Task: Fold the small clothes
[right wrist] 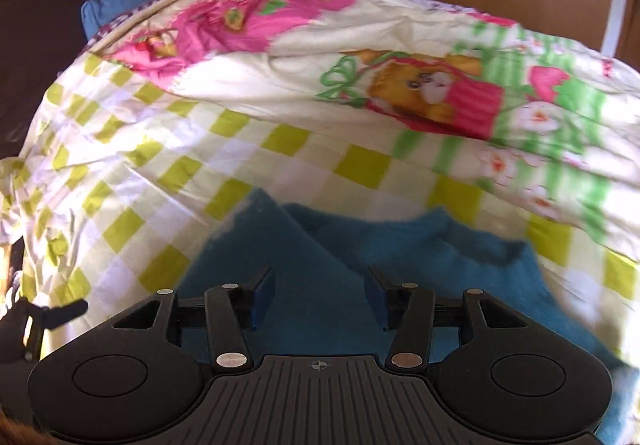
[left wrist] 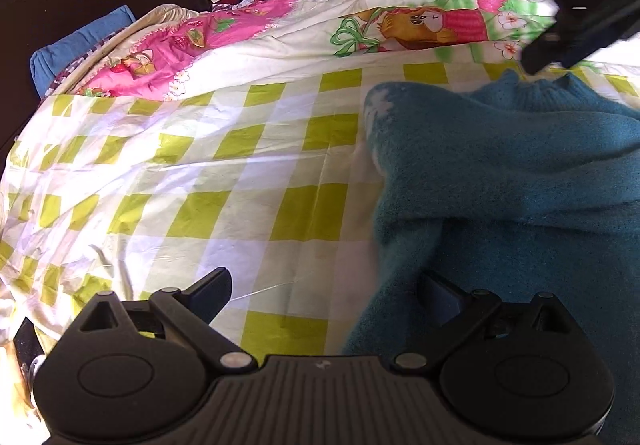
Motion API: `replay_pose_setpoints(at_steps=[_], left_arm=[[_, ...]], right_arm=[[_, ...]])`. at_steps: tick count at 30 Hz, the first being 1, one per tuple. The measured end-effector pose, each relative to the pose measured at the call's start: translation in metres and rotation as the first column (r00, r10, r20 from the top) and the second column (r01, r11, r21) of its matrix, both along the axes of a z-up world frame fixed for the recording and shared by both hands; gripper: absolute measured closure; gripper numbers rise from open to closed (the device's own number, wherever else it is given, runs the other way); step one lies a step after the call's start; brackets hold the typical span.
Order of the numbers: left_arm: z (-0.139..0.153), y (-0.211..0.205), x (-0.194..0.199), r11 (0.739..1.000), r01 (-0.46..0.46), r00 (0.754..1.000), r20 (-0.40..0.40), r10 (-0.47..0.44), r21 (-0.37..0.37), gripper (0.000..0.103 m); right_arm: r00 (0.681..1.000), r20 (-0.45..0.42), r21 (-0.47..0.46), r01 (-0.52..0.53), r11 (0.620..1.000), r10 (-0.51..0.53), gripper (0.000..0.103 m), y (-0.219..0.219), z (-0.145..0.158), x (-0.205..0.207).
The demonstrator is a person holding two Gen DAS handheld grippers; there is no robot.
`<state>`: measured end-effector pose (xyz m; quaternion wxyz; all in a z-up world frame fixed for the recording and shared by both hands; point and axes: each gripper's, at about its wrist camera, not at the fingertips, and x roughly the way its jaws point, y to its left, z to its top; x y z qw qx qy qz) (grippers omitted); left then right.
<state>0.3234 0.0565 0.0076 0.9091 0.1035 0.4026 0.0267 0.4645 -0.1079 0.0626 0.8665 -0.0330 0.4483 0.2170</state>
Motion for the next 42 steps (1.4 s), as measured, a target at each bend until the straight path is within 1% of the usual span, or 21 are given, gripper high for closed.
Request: replay_pose_setpoints(at_steps=[3, 6, 7, 8, 9, 10, 11, 13, 14, 16, 17, 20, 23, 27, 31, 33, 34, 37, 39, 40, 42], left_arm=[[-0.004, -0.003, -0.006, 0.999, 0.037, 0.999, 0.022, -0.037, 0.009, 0.0], [-0.004, -0.007, -0.011, 0.997, 0.077, 0.995, 0.06, -0.079, 0.02, 0.0], [-0.003, -0.009, -0.013, 0.996, 0.089, 0.993, 0.072, -0.09, 0.023, 0.0], [-0.004, -0.011, -0.013, 0.995, 0.1, 0.992, 0.079, -0.102, 0.028, 0.0], [-0.005, -0.013, -0.011, 0.993, 0.111, 0.991, 0.073, -0.114, 0.037, 0.008], [-0.008, -0.016, -0.008, 0.991, 0.125, 0.99, 0.056, -0.128, 0.049, 0.034], [-0.01, -0.018, -0.006, 0.99, 0.133, 0.99, 0.036, -0.135, 0.05, 0.047], [-0.011, -0.016, -0.002, 0.989, 0.148, 0.989, 0.01, -0.147, -0.026, 0.07], [-0.009, -0.015, -0.003, 0.988, 0.15, 0.989, 0.009, -0.15, -0.047, 0.071], [-0.006, -0.015, -0.007, 0.988, 0.155, 0.988, 0.024, -0.154, -0.023, 0.071], [-0.003, -0.013, -0.01, 0.988, 0.156, 0.987, 0.04, -0.155, -0.017, 0.071], [0.0, -0.001, -0.007, 0.989, 0.132, 0.991, 0.034, -0.13, -0.073, 0.071], [-0.004, -0.002, -0.002, 0.991, 0.102, 0.995, 0.008, -0.102, -0.081, 0.071], [-0.002, -0.009, -0.01, 0.991, 0.111, 0.994, 0.027, -0.109, -0.079, 0.069], [0.001, -0.006, -0.008, 0.988, 0.096, 0.995, 0.031, -0.093, -0.12, 0.067], [0.001, -0.005, -0.006, 0.987, 0.095, 0.995, 0.036, -0.091, -0.13, 0.065], [0.001, -0.006, -0.005, 0.988, 0.095, 0.995, 0.039, -0.091, -0.124, 0.062], [-0.004, -0.008, -0.003, 0.99, 0.104, 0.994, 0.042, -0.1, -0.097, 0.06], [-0.007, -0.009, -0.001, 0.99, 0.11, 0.994, 0.025, -0.108, -0.084, 0.062], [-0.007, -0.007, 0.0, 0.99, 0.111, 0.994, 0.024, -0.109, -0.089, 0.07], [-0.002, -0.002, -0.002, 0.988, 0.104, 0.994, 0.035, -0.1, -0.114, 0.073]], right_arm=[[0.994, -0.07, 0.042, -0.079, 0.996, 0.082, 0.054, 0.035, -0.019, 0.04], [0.983, -0.122, -0.003, -0.136, 0.991, 0.134, 0.054, 0.057, -0.036, 0.058], [0.979, -0.138, -0.02, -0.152, 0.988, 0.148, 0.057, 0.061, -0.041, 0.06], [0.977, -0.15, -0.032, -0.159, 0.987, 0.152, 0.068, 0.063, -0.044, 0.061], [0.976, -0.164, -0.034, -0.153, 0.988, 0.146, 0.074, 0.063, -0.045, 0.06], [0.975, -0.178, -0.03, -0.14, 0.99, 0.132, 0.082, 0.062, -0.045, 0.061], [0.976, -0.191, -0.027, -0.111, 0.993, 0.104, 0.089, 0.06, -0.042, 0.063], [0.975, -0.217, 0.002, -0.052, 0.999, 0.052, 0.095, 0.054, -0.038, 0.072], [0.973, -0.229, 0.02, -0.025, 0.999, 0.029, 0.096, 0.052, -0.036, 0.079], [0.976, -0.217, 0.034, 0.005, 0.999, 0.002, 0.103, 0.054, -0.033, 0.087], [0.982, -0.19, 0.033, 0.014, 0.999, -0.007, 0.103, 0.057, -0.031, 0.091], [0.985, -0.169, 0.067, 0.031, 0.997, -0.019, 0.103, 0.067, -0.031, 0.101], [0.983, -0.169, 0.082, -0.058, 0.995, 0.072, 0.101, 0.072, -0.031, 0.096], [0.966, -0.205, 0.087, -0.142, 0.986, 0.157, 0.08, 0.056, -0.026, 0.084], [0.953, -0.214, 0.064, -0.207, 0.976, 0.216, 0.051, 0.048, -0.03, 0.081], [0.935, -0.236, 0.078, -0.253, 0.964, 0.265, 0.046, 0.051, -0.039, 0.082], [0.934, -0.243, 0.079, -0.251, 0.965, 0.263, 0.047, 0.053, -0.043, 0.083], [0.935, -0.27, 0.008, -0.238, 0.971, 0.232, 0.087, 0.062, -0.054, 0.08], [0.946, -0.242, -0.025, -0.229, 0.973, 0.216, 0.094, 0.065, -0.046, 0.073], [0.951, -0.231, -0.03, -0.22, 0.975, 0.207, 0.095, 0.066, -0.04, 0.07], [0.961, -0.201, 0.012, -0.191, 0.982, 0.189, 0.096, 0.063, -0.019, 0.069]])
